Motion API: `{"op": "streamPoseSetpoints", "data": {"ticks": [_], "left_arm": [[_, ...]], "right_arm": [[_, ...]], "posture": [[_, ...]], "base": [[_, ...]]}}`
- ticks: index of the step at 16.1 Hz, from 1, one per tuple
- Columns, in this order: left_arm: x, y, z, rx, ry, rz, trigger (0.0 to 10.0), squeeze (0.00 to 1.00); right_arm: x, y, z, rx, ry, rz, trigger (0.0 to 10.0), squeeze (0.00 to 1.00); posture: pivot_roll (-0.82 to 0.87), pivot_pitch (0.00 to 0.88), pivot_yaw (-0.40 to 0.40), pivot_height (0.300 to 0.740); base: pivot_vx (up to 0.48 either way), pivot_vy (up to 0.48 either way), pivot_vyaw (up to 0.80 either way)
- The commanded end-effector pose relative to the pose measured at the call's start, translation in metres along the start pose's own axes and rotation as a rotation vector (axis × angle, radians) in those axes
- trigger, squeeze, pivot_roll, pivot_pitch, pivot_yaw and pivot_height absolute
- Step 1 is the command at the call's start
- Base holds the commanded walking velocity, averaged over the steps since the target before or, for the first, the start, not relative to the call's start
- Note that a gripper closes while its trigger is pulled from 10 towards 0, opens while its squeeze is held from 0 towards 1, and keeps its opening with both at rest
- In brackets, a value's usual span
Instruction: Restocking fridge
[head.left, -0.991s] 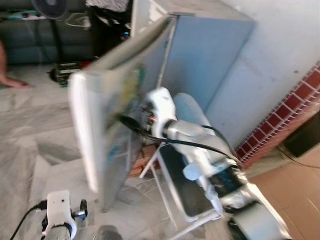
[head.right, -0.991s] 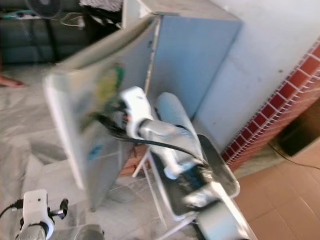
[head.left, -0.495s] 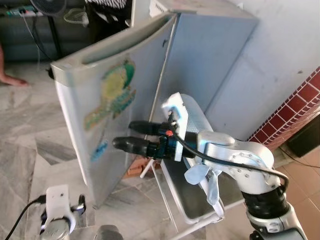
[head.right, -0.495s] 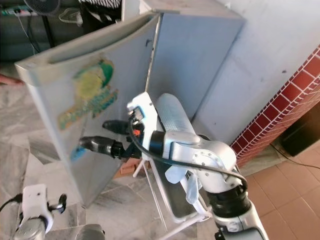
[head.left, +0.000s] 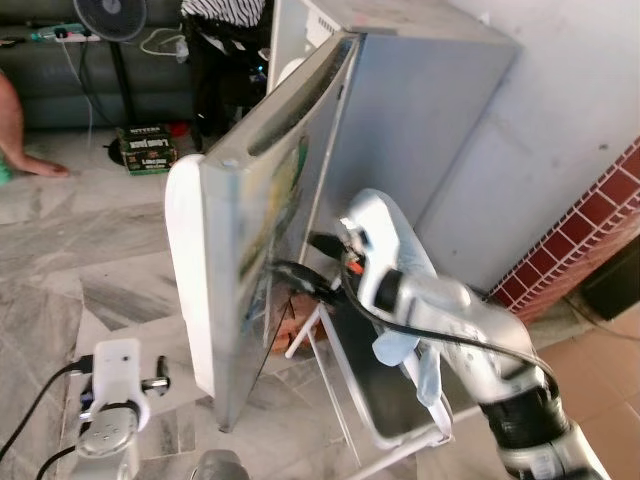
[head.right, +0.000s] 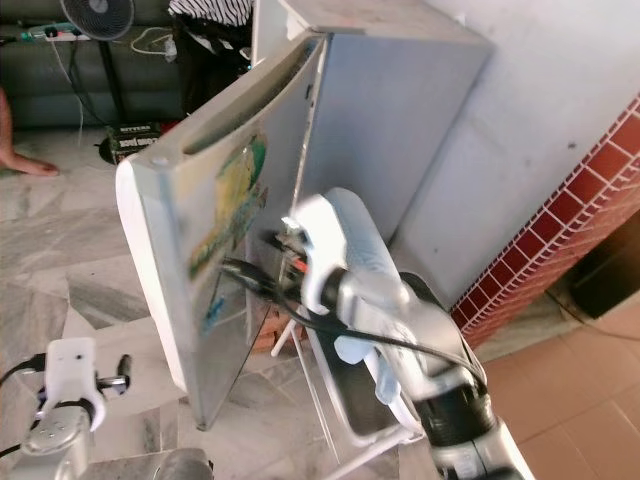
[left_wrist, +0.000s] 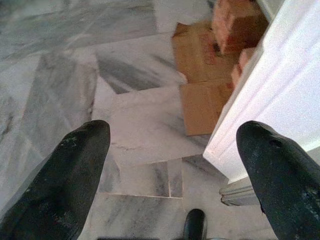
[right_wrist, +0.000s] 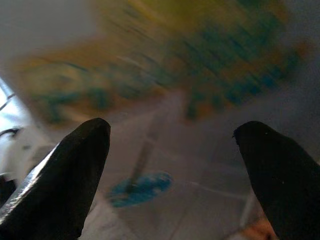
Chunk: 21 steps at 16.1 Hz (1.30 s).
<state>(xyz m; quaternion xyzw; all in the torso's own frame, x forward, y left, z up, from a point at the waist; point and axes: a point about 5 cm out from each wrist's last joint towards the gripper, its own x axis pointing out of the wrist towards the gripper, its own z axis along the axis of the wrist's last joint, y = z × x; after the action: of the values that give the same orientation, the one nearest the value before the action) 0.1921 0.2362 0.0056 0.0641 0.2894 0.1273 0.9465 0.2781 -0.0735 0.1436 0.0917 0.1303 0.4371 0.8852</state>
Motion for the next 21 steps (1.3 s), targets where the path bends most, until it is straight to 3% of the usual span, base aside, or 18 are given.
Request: {"op": "streamPoseSetpoints", "data": {"ticks": [1,3,6,8,9,10,14,15,21], "left_arm": [[0.001,-0.008,0.006,0.025,-0.030,-0.023,10.0,0.00],[0.000,-0.012,0.014,0.080,-0.081,-0.041,10.0,0.00],[0.004,-0.016,0.018,0.095,-0.087,-0.069,10.0,0.00],[0.005,-0.026,0.024,0.142,-0.106,-0.165,10.0,0.00],[0.004,-0.035,0.032,0.187,-0.150,-0.229,10.0,0.00],[0.003,-0.037,0.034,0.197,-0.167,-0.237,10.0,0.00],[-0.004,-0.038,0.033,0.176,-0.208,-0.248,10.0,0.00],[-0.004,-0.038,0.032,0.167,-0.205,-0.251,10.0,0.00],[-0.003,-0.038,0.032,0.165,-0.196,-0.251,10.0,0.00]], "right_arm": [[-0.005,-0.010,0.006,-0.001,-0.050,-0.070,10.0,0.00],[-0.014,-0.020,0.001,0.017,-0.081,-0.141,10.0,0.00],[-0.009,-0.016,0.000,0.007,-0.111,-0.122,10.0,0.00],[-0.010,-0.021,-0.003,-0.075,-0.100,-0.160,10.0,0.00],[-0.020,-0.040,-0.004,-0.083,-0.129,-0.295,10.0,0.00],[-0.026,-0.046,-0.005,-0.076,-0.139,-0.334,10.0,0.00],[-0.069,-0.063,-0.029,-0.079,-0.111,-0.476,10.0,0.00],[-0.072,-0.062,-0.033,-0.073,-0.102,-0.483,10.0,0.00],[-0.062,-0.057,-0.031,-0.107,-0.138,-0.476,10.0,0.00]], "posture": [[0.21,0.000,-0.099,0.740],[0.20,0.000,-0.092,0.740],[0.19,0.000,-0.088,0.740],[0.19,0.000,-0.087,0.740],[0.19,0.000,-0.087,0.740],[0.18,0.000,-0.084,0.740],[0.17,0.000,-0.070,0.740],[0.17,0.000,-0.069,0.740],[0.17,0.004,-0.064,0.740]], "base": [[0.000,0.000,0.00],[0.000,0.000,0.00],[0.000,0.000,0.00],[0.000,0.000,0.00],[0.000,0.000,0.00],[0.000,0.000,0.00],[0.000,-0.120,0.00],[0.000,-0.480,0.00],[0.000,-0.479,0.00]]}}
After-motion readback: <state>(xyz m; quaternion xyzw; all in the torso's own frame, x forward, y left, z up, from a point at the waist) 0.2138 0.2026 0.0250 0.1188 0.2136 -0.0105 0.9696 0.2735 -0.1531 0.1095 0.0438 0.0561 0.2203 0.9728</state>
